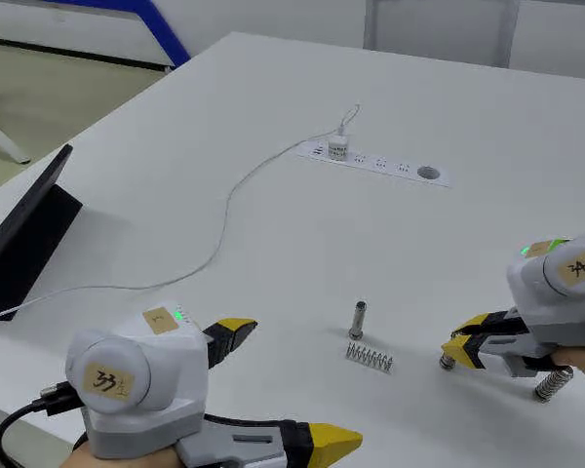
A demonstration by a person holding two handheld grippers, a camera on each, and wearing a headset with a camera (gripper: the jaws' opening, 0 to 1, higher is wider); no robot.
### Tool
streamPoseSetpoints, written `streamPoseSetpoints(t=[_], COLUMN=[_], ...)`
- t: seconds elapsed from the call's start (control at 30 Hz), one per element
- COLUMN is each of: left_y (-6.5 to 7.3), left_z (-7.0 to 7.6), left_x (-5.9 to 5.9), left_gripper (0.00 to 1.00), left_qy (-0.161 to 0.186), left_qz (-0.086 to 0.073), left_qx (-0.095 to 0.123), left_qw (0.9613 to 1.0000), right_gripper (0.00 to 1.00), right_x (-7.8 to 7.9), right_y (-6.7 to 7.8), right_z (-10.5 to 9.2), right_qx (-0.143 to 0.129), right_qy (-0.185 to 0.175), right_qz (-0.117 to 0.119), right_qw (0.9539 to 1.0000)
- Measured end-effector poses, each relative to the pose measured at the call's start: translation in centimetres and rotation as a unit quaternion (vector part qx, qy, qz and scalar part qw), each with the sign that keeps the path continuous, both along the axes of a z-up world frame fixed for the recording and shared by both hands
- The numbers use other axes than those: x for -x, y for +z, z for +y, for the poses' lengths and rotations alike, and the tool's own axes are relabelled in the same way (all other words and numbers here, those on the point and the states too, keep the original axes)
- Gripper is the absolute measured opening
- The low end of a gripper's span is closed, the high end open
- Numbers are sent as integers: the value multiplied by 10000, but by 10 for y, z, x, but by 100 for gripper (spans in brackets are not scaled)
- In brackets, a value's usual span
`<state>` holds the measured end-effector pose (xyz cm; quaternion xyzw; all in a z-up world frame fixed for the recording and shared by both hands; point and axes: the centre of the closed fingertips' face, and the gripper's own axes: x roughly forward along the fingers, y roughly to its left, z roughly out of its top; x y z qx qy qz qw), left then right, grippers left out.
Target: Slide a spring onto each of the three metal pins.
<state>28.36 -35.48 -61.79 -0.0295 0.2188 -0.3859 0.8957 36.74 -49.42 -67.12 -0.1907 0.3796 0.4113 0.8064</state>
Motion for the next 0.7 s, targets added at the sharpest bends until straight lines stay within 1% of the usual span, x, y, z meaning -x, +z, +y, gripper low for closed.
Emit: streamPoseSetpoints(t=[0.23, 0.33, 0.5, 0.7], left_y=[1, 0, -1, -2], left_z=[1, 1, 1, 2], left_x=[-1, 0, 0, 1], left_gripper=[100, 100, 100, 100], left_qy=[37, 19, -3, -14], left_qz=[-28, -12, -1, 10], left_qx=[11, -16, -65, -88], left_qw=[10000, 10000, 10000, 10000], right_gripper=[12, 15, 18, 19], right_x=[0, 1, 1, 0], right_y=[-1, 0, 5, 15], right_z=[0, 1, 2, 2], right_qx=[85, 98, 97, 8], right_qy=[107, 155, 206, 183], right_qz=[-65, -105, -244, -427], right_qw=[9999, 9998, 9994, 9989])
